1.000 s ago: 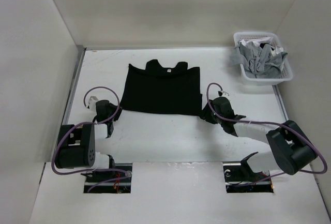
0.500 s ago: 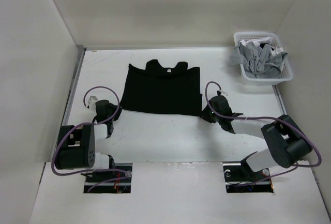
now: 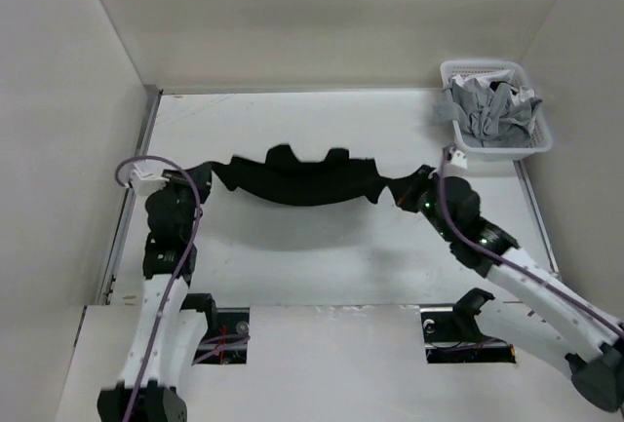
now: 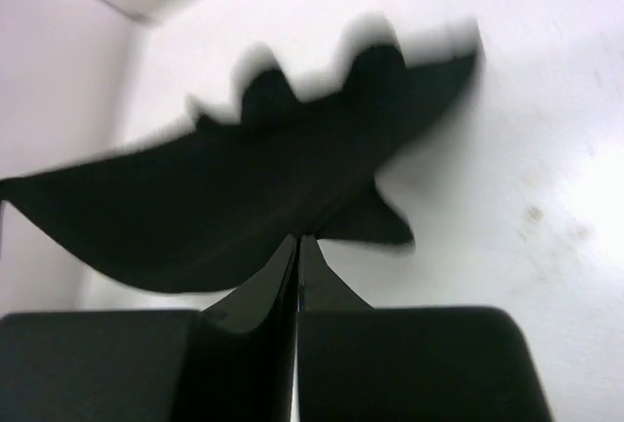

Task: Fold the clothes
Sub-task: Fold the tank top

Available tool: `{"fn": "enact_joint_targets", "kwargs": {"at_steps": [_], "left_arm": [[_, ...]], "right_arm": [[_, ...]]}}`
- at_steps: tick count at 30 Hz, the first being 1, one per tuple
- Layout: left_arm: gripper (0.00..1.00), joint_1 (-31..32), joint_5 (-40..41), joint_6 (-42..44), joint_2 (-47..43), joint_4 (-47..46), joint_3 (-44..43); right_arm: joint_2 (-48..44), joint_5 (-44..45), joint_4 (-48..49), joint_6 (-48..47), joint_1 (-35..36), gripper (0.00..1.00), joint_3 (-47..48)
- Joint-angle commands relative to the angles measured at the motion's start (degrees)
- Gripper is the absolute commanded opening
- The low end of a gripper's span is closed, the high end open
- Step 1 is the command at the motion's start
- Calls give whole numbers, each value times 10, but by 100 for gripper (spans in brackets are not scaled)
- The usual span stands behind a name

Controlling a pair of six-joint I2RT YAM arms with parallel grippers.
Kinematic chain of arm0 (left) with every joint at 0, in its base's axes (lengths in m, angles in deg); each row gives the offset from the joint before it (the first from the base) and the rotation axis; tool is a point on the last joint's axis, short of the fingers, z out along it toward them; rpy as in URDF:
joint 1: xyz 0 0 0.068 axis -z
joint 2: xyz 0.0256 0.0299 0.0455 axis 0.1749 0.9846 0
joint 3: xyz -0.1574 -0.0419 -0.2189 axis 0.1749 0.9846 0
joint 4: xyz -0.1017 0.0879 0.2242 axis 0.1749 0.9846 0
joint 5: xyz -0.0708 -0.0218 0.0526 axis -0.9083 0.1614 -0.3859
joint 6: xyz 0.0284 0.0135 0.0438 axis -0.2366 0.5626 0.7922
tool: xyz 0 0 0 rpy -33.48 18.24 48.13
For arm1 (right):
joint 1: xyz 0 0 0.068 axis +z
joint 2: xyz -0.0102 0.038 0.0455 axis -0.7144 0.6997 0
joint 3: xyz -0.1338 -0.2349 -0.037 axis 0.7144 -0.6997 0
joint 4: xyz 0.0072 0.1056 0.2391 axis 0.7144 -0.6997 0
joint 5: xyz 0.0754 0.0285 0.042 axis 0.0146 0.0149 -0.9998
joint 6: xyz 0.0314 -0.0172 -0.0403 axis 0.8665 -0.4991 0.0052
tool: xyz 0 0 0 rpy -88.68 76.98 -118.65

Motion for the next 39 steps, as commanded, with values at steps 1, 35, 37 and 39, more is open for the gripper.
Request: {"fn": "enact_joint_targets", "kwargs": {"at_steps": [1, 35, 37, 39], "left_arm": [[0, -2, 5, 40, -100, 137, -119], [0, 41, 29, 56, 507, -29, -369], [0, 48, 31, 54, 471, -44, -326], [0, 56, 38, 44, 424, -73, -256]], "right_arm": [[-90, 79, -126, -50, 40, 0, 95], [483, -234, 63, -45, -258, 1, 375], [445, -227, 75, -44, -258, 1, 326], [390, -218, 107, -36, -255, 1, 250]]}}
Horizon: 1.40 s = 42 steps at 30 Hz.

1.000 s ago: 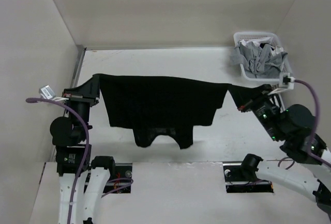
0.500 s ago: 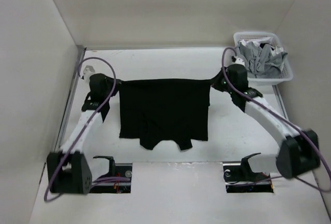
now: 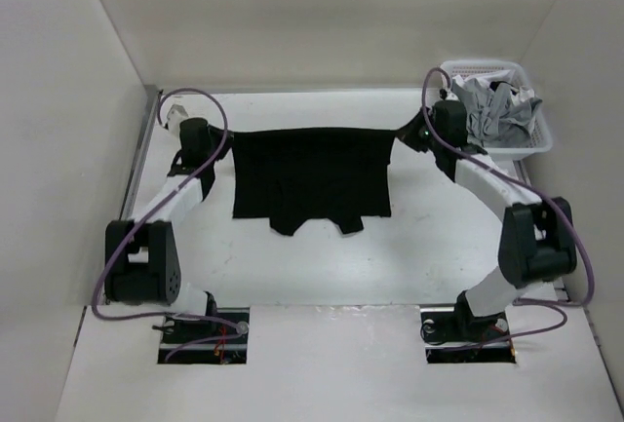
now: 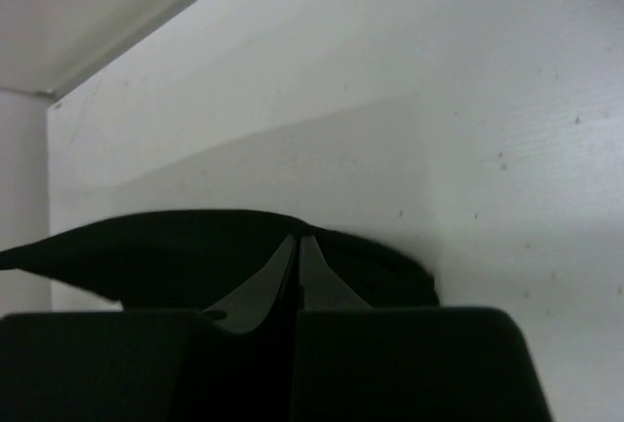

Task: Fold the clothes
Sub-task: Fold the tank top

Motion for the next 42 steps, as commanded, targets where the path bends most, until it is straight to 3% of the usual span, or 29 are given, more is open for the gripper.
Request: {"fn": "enact_joint_targets", "kwargs": {"at_steps": [1, 7, 12, 19, 21, 25, 27, 31, 35, 40, 42], "left_arm": [[0, 11, 12, -19, -99, -70, 95], [0, 1, -1, -34, -244, -94, 264], [0, -5, -18, -16, -362, -52, 344], [3, -8, -23, 1, -403, -34, 430], [6, -10, -23, 1, -402, -35, 446], [23, -27, -25, -4, -422, -30, 465], [26, -39, -29, -7, -439, -25, 464], [26, -40, -35, -8, -434, -29, 441], [25, -15, -35, -7, -404, -44, 419], [24, 7, -35, -3, -391, -72, 413], [24, 15, -35, -3, -388, -83, 411]], "right_arm": [[-101, 4, 67, 14, 7, 1, -98], [-243, 37, 86, 33, 36, 1, -260], [-333, 52, 59, 41, 66, 1, -353], [-375, 68, 49, 76, 86, 2, -457], [-371, 64, 51, 84, 86, 9, -472], [-377, 65, 58, 90, 87, 36, -481], [-376, 60, 66, 86, 80, 44, -473], [-277, 47, 119, 70, 61, 51, -439], [-131, -18, 184, 79, 49, 44, -395], [-69, -63, 241, 125, 42, 40, -378], [-41, -83, 250, 136, 44, 31, -364]]}}
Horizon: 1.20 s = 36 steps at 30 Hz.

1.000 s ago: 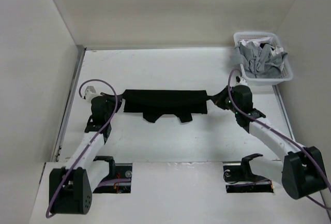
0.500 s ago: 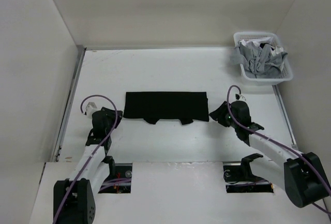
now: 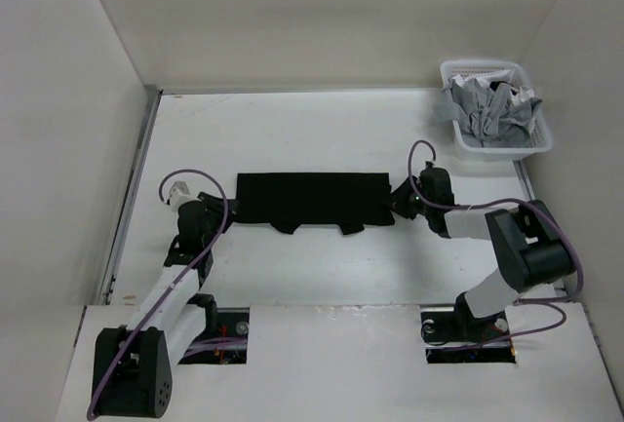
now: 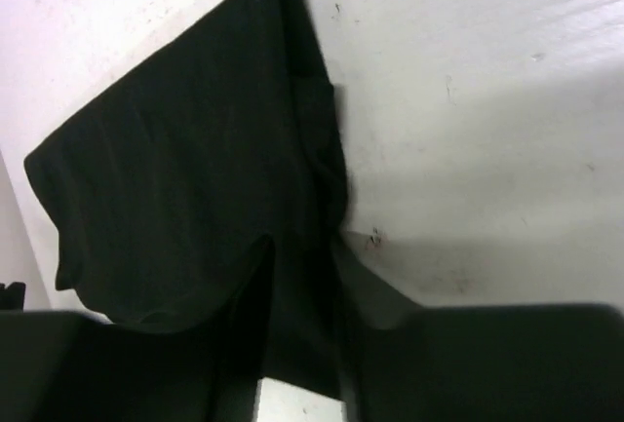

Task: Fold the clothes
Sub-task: Fold the tank top

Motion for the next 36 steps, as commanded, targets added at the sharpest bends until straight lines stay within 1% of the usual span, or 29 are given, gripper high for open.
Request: {"fn": "enact_joint_targets", "kwargs": {"at_steps": [1, 3, 4, 6, 8, 11, 13, 16, 19, 21, 24, 28, 32, 33, 34, 36], "left_arm": [[24, 12, -5, 3, 5, -55, -29], [24, 20, -6, 2, 10, -65, -32], [24, 25, -6, 0, 12, -67, -34], [24, 43, -6, -1, 17, -73, -39], [24, 66, -4, -1, 25, -79, -44], [24, 105, 3, -8, 40, -92, -54], [24, 127, 7, -16, 50, -103, -57], [23, 143, 1, -34, 54, -108, -64], [23, 151, -1, -44, 31, -101, -63], [23, 155, -1, -45, 11, -94, -58], [23, 148, -1, -48, -20, -73, -50], [24, 137, -6, -49, -50, -58, -41], [24, 114, -25, -51, -77, -47, -35], [24, 105, -30, -51, -83, -43, -34], [24, 94, -35, -53, -91, -38, -34], [24, 70, -47, -56, -105, -30, -34]], "right_arm": [[42, -44, 47, 32, -3, 22, 24], [41, -39, 69, 50, -5, 6, 17], [25, -26, 79, 55, -8, 2, 7], [-29, 10, 71, 52, -12, 1, -18], [-94, 31, 32, 35, -24, 0, -36], [-210, 61, -65, -4, -33, 0, -38], [-267, 94, -138, -33, -30, 1, -8], [-291, 143, -215, -79, -4, 1, 57], [-288, 186, -272, -111, 51, 1, 130], [-269, 216, -300, -125, 96, 1, 178], [-206, 266, -333, -140, 183, 2, 251], [-76, 313, -373, -155, 289, 3, 357], [76, 326, -411, -154, 359, 6, 470], [111, 326, -416, -151, 373, 9, 499], [146, 327, -420, -149, 387, 14, 531], [194, 323, -422, -141, 412, 29, 585]]}}
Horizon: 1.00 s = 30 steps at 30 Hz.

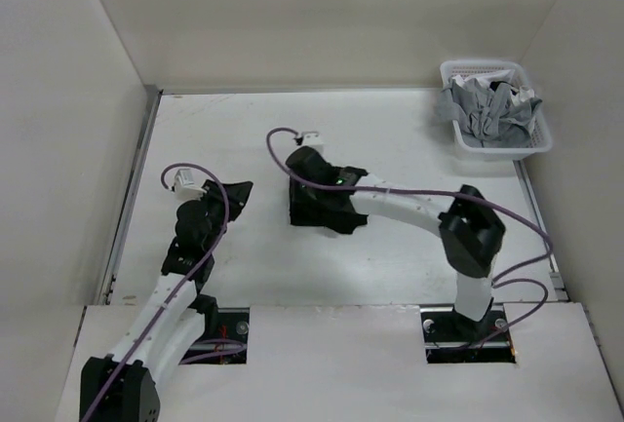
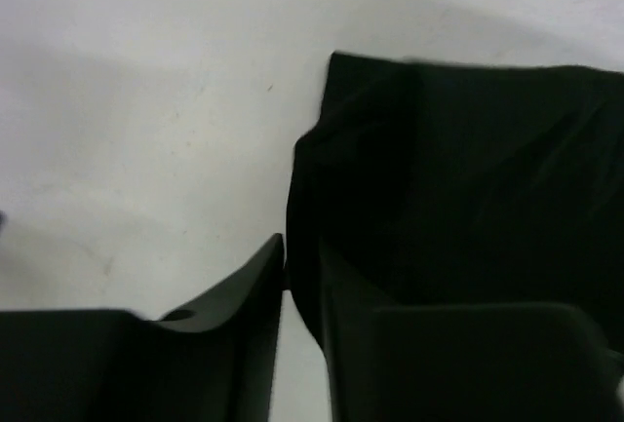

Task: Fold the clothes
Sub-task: Fold the tank top

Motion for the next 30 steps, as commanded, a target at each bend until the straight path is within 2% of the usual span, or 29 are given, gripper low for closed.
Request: {"fn": "enact_joint_targets", "kwargs": {"at_steps": [1, 3, 5, 10, 13, 15, 17, 24, 30], "left_arm": [[24, -36, -30, -8, -27, 3, 3], [25, -55, -39, -11, -31, 7, 1], [25, -65, -46, -12, -23, 7, -3], [25, -40, -40, -12, 36, -32, -6], [25, 1, -29, -12, 89, -73, -13], [25, 35, -13, -11, 124, -94, -20], [25, 69, 1, -8, 155, -112, -28], [17, 177, 31, 0, 268, -162, -66], [16, 188, 34, 0, 374, -210, -86]], "right_arm": [[52, 17, -29, 2, 42, 34, 89], [58, 8, -23, 2, 56, 39, 113], [31, 2, -3, 2, 59, 40, 98], [-83, 1, 55, 5, 39, 40, -35], [-128, -12, 94, 7, 10, 27, -119], [-133, -46, 114, 12, -11, 13, -153], [-118, -80, 131, 16, -28, 5, -173], [-87, -95, 177, 29, -42, 3, -225], [-109, -100, 199, 54, -38, 3, -315]]}}
